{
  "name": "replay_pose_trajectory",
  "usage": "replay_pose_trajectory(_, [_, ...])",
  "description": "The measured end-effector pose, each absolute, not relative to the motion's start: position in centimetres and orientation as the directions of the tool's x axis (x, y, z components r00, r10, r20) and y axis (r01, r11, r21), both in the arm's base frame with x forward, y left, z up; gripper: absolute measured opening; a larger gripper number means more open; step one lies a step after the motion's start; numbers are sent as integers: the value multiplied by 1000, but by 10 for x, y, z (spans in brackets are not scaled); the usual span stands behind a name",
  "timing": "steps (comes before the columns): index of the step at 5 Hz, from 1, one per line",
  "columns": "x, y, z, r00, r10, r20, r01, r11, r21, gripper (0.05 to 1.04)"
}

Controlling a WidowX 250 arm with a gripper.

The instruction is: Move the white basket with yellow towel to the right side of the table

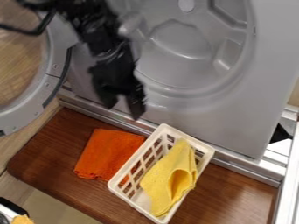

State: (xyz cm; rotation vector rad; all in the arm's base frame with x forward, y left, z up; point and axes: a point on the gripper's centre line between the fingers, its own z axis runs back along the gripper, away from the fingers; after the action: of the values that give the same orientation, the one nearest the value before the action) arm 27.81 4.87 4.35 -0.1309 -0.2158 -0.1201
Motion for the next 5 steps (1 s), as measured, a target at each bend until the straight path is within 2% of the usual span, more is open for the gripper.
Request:
replay_pose_trajectory(1, [272, 65, 26, 968, -92, 232, 129, 980, -151, 1000])
replay_pose_trajectory(2, [265, 81, 9, 973, -75, 221, 109, 983, -149, 1000])
replay_pose_trajectory(3, [260, 87, -19, 984, -94, 153, 117, 982, -151, 1000])
replay_pose_trajectory(4, [257, 90, -38, 989, -109, 101, 121, 985, -119, 1000])
replay_pose_trajectory(5, [261, 84, -53, 983, -153, 102, 162, 983, -90, 1000])
